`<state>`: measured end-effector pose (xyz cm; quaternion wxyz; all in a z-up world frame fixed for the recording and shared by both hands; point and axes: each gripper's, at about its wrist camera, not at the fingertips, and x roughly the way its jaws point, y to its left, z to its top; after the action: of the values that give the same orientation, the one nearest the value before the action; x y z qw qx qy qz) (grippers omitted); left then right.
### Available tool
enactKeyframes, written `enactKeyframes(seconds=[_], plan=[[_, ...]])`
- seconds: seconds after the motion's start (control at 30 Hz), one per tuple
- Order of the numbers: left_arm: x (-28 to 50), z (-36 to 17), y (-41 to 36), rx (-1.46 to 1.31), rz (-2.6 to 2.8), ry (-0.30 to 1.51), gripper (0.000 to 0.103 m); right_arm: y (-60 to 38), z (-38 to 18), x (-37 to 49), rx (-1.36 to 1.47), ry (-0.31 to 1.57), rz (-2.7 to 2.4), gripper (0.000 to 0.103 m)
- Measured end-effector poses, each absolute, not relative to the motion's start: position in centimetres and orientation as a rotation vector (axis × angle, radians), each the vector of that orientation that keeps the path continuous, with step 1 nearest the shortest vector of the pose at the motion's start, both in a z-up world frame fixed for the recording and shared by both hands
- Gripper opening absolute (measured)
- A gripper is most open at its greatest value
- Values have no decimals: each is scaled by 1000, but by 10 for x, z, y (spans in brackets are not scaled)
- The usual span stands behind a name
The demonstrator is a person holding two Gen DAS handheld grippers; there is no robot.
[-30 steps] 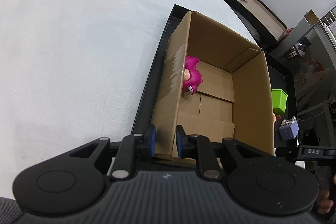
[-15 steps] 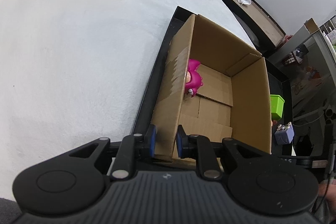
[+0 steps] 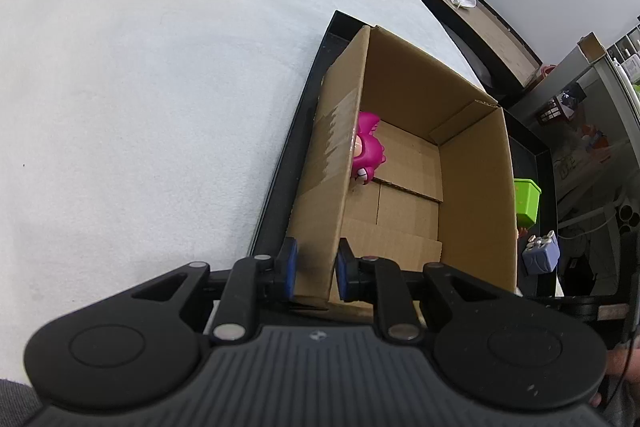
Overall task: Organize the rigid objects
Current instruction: 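Lower the right gripper onto the white plug charger and close, then carry the white charger with the right gripper into the box and release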
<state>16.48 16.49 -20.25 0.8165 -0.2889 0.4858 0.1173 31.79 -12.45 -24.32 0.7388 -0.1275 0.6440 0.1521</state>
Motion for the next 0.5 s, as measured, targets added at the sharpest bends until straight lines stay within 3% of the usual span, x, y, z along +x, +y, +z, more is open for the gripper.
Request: enactKeyframes(seconds=[0.5], plan=[[164, -200, 162, -597, 239, 1027, 19, -110, -183, 325, -277, 1286, 371, 61]])
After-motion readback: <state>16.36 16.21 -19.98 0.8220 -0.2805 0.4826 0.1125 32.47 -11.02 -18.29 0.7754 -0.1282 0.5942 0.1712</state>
